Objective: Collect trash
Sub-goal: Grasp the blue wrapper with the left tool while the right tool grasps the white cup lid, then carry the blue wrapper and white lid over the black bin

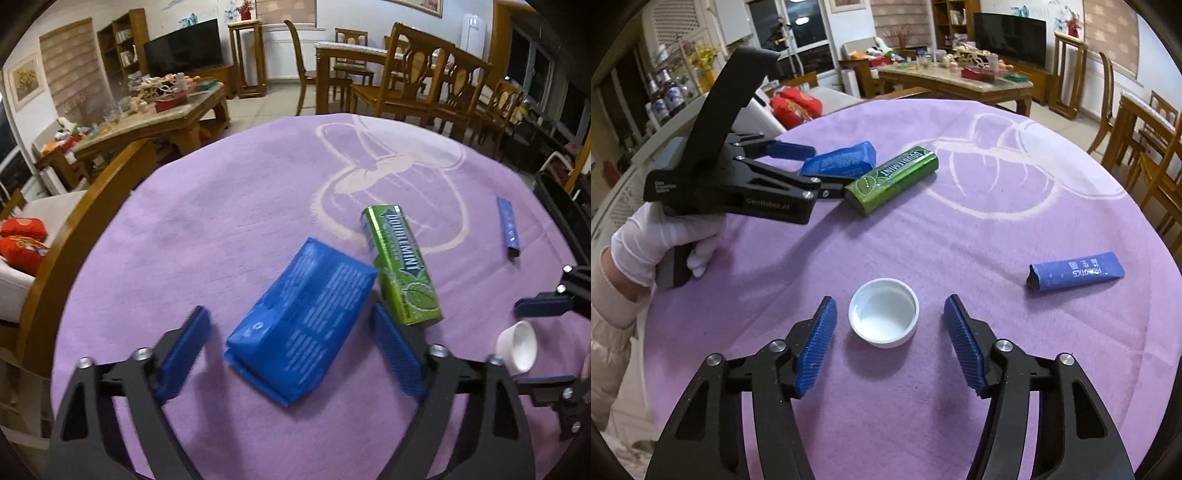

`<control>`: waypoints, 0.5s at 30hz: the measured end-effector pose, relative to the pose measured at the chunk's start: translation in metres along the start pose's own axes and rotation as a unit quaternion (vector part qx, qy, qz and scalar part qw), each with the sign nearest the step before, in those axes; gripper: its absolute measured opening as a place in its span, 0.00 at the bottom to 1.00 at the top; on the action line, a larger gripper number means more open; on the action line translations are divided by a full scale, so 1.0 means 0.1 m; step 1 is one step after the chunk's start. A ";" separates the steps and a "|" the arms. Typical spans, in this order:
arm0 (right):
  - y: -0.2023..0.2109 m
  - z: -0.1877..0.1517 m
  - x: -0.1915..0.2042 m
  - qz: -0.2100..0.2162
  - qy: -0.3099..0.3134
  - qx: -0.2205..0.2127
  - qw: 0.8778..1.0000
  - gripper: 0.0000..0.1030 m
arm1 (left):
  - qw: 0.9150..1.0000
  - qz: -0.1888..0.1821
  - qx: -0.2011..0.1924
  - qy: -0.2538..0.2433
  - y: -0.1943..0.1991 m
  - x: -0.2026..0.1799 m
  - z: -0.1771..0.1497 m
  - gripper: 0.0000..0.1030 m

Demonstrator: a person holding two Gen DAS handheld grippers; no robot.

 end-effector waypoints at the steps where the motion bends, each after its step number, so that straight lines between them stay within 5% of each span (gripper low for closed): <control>1: 0.00 0.00 -0.01 -0.003 0.001 0.000 1.000 0.56 | 1.000 -0.001 -0.002 -0.001 0.01 -0.01 0.00 0.74; 5: 0.00 -0.01 -0.03 -0.010 0.003 0.000 1.000 0.51 | 1.000 0.001 -0.009 -0.004 0.04 -0.06 0.01 0.49; 10: 0.03 -0.01 -0.07 -0.007 -0.002 -0.003 1.000 0.37 | 1.000 0.008 -0.017 0.005 0.08 -0.09 0.01 0.40; 15: 0.11 0.03 -0.09 0.001 -0.011 -0.024 1.000 0.37 | 0.999 0.000 -0.050 0.013 0.32 -0.23 -0.02 0.39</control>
Point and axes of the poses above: each gripper's, at about its wrist camera, not at the fingertips, and y roughly against the way its jaws point, x to its left, z to its top, the point moved 9 cm from there along -y, roughly the way its jaws point, and after that the axes turned 4 degrees about y, right-handed, at the moved point
